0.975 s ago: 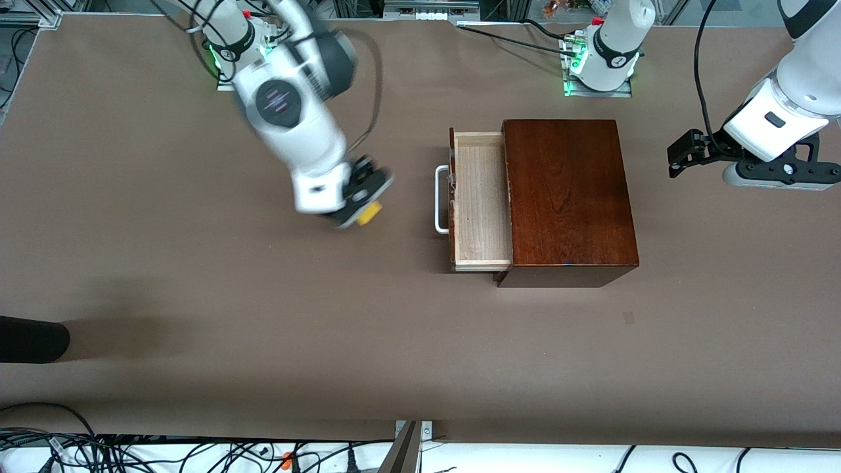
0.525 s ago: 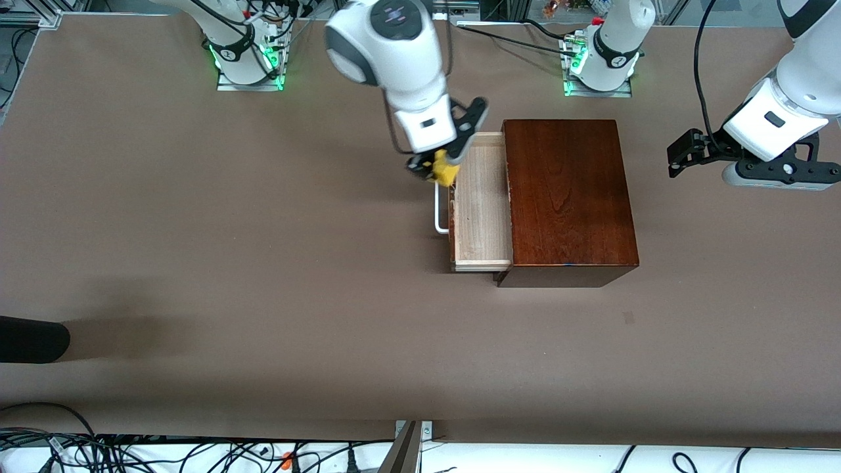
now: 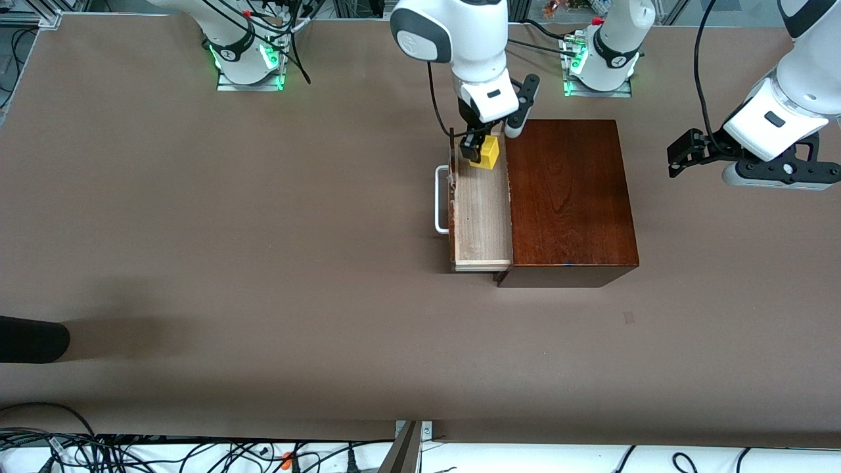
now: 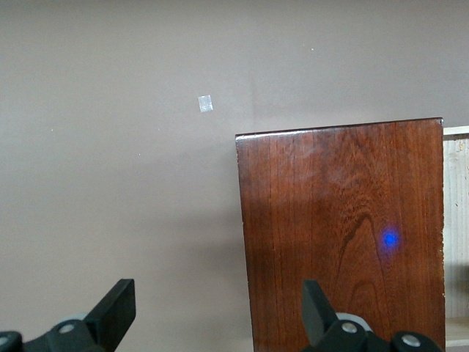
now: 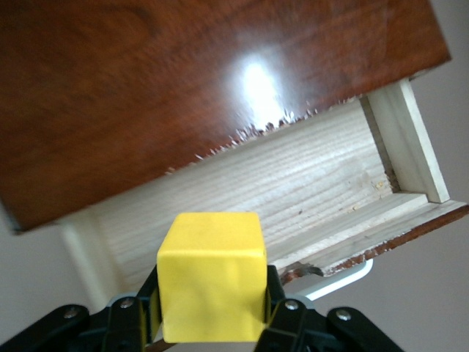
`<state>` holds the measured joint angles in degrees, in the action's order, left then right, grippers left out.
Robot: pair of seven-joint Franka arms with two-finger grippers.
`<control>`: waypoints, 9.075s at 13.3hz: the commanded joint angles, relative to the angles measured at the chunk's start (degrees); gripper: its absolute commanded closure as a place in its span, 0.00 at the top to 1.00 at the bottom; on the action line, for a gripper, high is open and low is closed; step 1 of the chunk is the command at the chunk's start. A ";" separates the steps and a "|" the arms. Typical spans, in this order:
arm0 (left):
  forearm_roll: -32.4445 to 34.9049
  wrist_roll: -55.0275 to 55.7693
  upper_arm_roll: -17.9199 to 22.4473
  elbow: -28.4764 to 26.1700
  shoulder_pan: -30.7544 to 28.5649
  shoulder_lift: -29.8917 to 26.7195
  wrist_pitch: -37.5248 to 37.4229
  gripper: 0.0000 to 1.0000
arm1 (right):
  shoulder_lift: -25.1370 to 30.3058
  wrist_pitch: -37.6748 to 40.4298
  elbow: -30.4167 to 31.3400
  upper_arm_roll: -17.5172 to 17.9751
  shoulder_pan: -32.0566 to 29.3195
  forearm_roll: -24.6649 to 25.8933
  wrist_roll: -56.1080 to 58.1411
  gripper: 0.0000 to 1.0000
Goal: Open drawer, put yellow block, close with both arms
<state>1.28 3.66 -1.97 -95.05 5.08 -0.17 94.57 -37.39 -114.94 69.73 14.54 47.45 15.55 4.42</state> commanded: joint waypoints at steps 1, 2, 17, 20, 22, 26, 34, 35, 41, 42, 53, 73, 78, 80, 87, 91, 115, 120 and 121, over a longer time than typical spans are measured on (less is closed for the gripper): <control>-0.05 -1.20 -0.49 -0.49 -0.51 -0.89 0.00 1.00 | -4.87 0.78 -3.19 -0.39 1.41 4.21 1.38 0.00; -0.05 -1.29 -0.40 -0.49 -0.51 -0.89 0.00 1.00 | -5.93 0.51 -3.28 -0.39 1.41 4.75 2.34 0.00; -0.13 -1.29 -0.66 -0.49 -0.34 -0.63 -0.79 1.00 | -9.01 -2.04 -2.84 -1.71 0.89 8.00 12.45 0.00; -0.13 -1.29 -0.66 -0.49 -0.34 -0.63 -1.40 1.00 | -9.37 -1.95 -2.67 -1.80 0.89 8.79 13.24 0.00; -0.13 -1.29 -0.75 -0.49 -0.25 -0.63 -1.40 1.00 | -9.37 -1.95 -2.58 -1.80 0.89 8.97 13.25 0.01; -0.13 -1.29 -0.75 -0.49 -0.25 -0.63 -1.58 1.00 | -9.28 -1.95 -2.67 -1.80 0.71 8.88 13.51 0.99; -3.02 -1.20 -0.75 -0.49 -0.25 -0.63 -3.33 1.00 | -0.15 10.51 -5.66 -1.53 -3.32 3.26 13.16 1.00; -3.64 -1.20 -0.75 -0.49 -0.34 -0.63 -3.60 1.00 | 1.95 12.09 -5.66 -1.71 -4.03 3.17 13.16 1.00; -11.82 -1.38 -2.67 -0.49 4.57 1.03 -7.38 1.00 | 9.88 16.33 -5.66 -4.70 -21.22 -4.17 13.51 1.00; -12.61 -1.38 -4.25 -0.40 6.58 2.44 -7.21 1.00 | 11.10 17.29 -5.48 -4.61 -25.09 -7.26 14.12 1.00; -12.18 -32.33 -7.96 13.66 26.28 27.48 9.20 1.00 | 25.25 24.77 3.56 -17.25 -31.63 -18.70 14.39 1.00; 2.68 -55.17 -7.69 2.59 28.14 32.34 19.70 1.00 | 31.68 17.73 17.20 -22.53 -33.57 -18.80 -4.16 1.00; 2.68 -58.06 -7.78 2.59 23.75 31.10 16.36 1.00 | 32.20 18.17 16.67 -22.63 -33.48 -18.72 -4.15 1.00; 2.68 -58.07 -7.78 2.50 22.61 30.23 15.13 1.00 | 32.38 18.52 16.49 -22.71 -33.57 -18.89 -4.50 1.00; -0.46 -55.71 -9.00 2.94 21.29 27.69 14.16 1.00 | 32.38 20.20 16.05 -23.59 -33.48 -18.80 -4.24 1.00; -5.85 -36.15 -8.93 7.66 21.11 21.09 3.02 1.00 | 32.30 20.89 15.96 -23.77 -33.30 -18.27 -3.98 1.00; -0.57 6.44 -0.75 1.08 -0.52 0.33 -2.54 1.00 | 32.29 23.45 15.88 -23.33 -33.04 -18.71 -4.50 1.00; -0.57 6.18 -0.66 1.36 -0.78 0.87 -2.46 1.00 | 32.21 23.45 15.88 -23.33 -33.04 -18.71 -4.50 1.00; -0.49 6.27 -0.66 1.36 -0.78 0.96 -2.46 1.00 | 32.29 23.36 15.88 -23.33 -32.95 -18.71 -4.51 1.00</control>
<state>0.93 9.55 -2.44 -94.07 4.77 0.60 91.99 -5.55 -92.50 86.15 -9.03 14.43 -3.57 0.00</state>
